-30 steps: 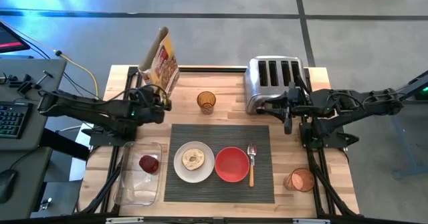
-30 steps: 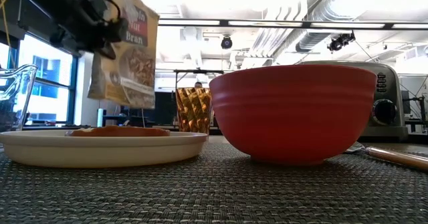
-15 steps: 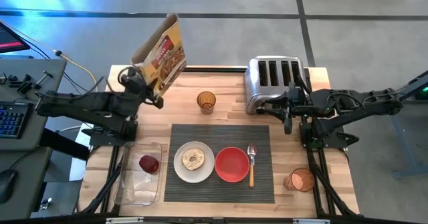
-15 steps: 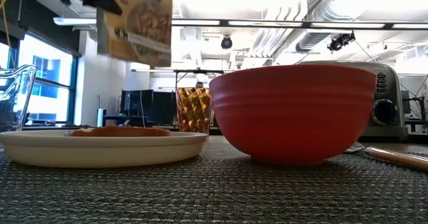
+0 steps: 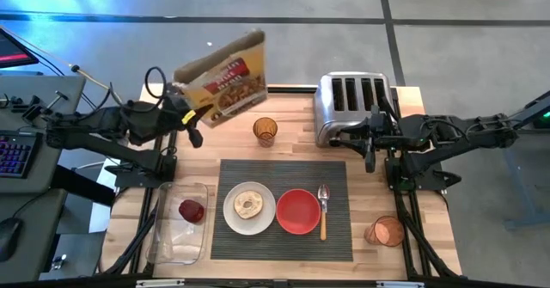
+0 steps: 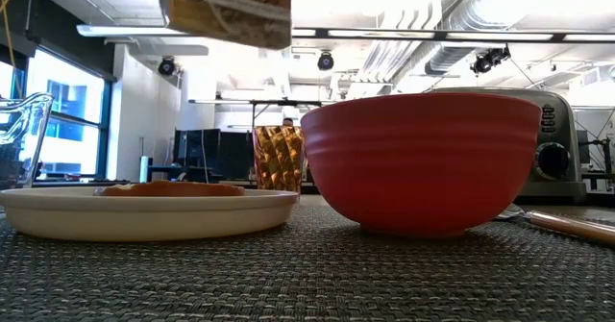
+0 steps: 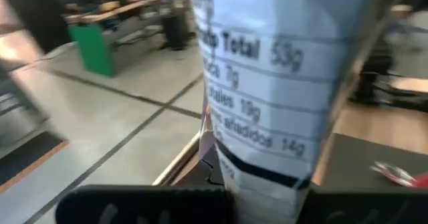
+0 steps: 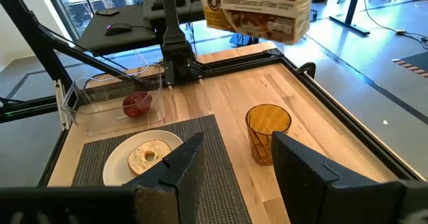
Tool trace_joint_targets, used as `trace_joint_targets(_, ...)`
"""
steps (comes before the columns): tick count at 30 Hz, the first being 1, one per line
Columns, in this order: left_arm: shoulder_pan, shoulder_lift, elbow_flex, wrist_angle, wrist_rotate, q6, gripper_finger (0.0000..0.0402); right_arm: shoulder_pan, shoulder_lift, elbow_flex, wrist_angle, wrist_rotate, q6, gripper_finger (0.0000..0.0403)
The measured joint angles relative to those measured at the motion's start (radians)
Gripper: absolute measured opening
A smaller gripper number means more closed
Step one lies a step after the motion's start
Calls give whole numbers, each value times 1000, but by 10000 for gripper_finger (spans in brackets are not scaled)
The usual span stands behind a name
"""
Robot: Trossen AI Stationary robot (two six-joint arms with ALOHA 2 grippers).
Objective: Arrange a breakfast setting
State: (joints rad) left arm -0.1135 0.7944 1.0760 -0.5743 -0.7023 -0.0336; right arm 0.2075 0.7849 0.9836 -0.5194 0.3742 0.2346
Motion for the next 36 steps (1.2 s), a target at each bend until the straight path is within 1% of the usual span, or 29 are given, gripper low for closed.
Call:
trace_joint_targets(4,0,56,56,-10,94,61,0,0,0,0,0,0,0,154)
trace_joint_targets(9,0,145,142,-87,148,113,0,0,0,0,0,0,0,154)
trace_joint_targets(17,-50,278,262,-238,162,159,0,0,0,0,0,0,0,154)
trace_joint_targets(23,-108,354,333,-369,164,146,0,0,0,0,0,0,0,154)
trace_joint_targets(30,-178,395,341,-443,178,128,0,0,0,0,0,0,0,154)
trace_joint_targets(33,-198,409,342,-487,203,102,0,0,0,0,0,0,0,154)
trace_joint_targets(36,-212,427,342,-546,206,74,0,0,0,0,0,0,0,154)
